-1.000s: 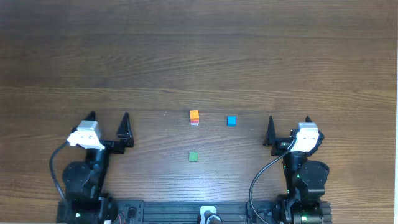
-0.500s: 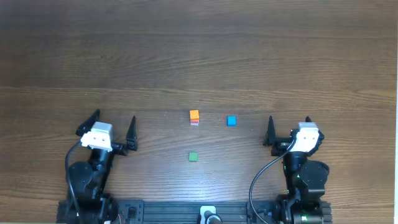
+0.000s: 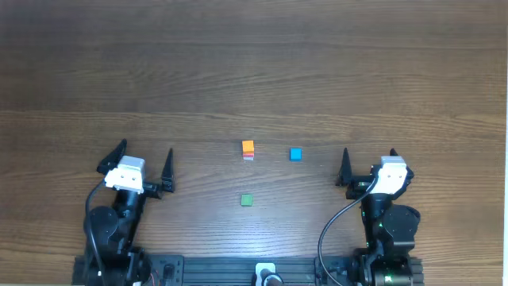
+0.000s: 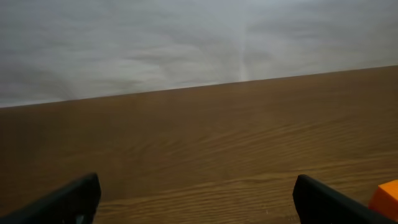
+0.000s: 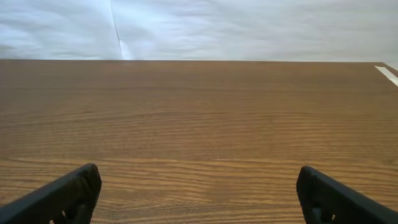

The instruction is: Stack Cubes

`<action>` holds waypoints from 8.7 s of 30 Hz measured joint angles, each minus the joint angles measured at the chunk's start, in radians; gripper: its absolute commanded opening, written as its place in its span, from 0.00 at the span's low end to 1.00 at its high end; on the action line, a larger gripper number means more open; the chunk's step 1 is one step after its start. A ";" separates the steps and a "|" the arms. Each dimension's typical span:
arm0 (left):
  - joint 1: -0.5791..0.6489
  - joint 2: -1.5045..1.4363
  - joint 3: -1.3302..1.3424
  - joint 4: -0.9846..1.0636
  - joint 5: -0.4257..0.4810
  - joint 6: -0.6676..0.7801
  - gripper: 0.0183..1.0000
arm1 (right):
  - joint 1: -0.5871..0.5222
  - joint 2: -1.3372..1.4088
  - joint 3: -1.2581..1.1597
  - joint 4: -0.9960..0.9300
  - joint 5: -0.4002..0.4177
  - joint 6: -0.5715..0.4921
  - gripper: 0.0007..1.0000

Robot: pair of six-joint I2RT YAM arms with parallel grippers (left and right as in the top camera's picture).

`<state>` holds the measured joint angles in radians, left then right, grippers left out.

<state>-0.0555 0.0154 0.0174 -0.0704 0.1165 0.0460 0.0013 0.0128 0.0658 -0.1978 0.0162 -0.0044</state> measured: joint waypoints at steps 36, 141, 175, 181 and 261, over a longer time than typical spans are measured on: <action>-0.001 -0.003 -0.002 0.001 0.000 0.000 1.00 | 0.042 0.648 0.546 -0.198 -0.399 0.226 0.99; -0.001 -0.003 -0.003 0.001 0.000 0.004 1.00 | 1.047 1.756 0.954 -0.583 0.040 1.056 0.55; -0.001 -0.003 -0.003 0.001 0.000 0.004 1.00 | 1.047 1.756 0.959 -0.557 0.047 1.056 0.06; -0.001 -0.003 -0.003 0.001 0.000 0.004 1.00 | 1.047 1.759 1.031 -0.702 0.074 1.055 0.01; -0.001 -0.003 -0.003 0.001 0.000 0.004 1.00 | 0.771 1.942 1.521 -0.934 0.061 0.774 0.40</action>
<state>-0.0563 0.0128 0.0147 -0.0696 0.1165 0.0498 0.7727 1.9549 1.5867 -1.1320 0.0769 0.7700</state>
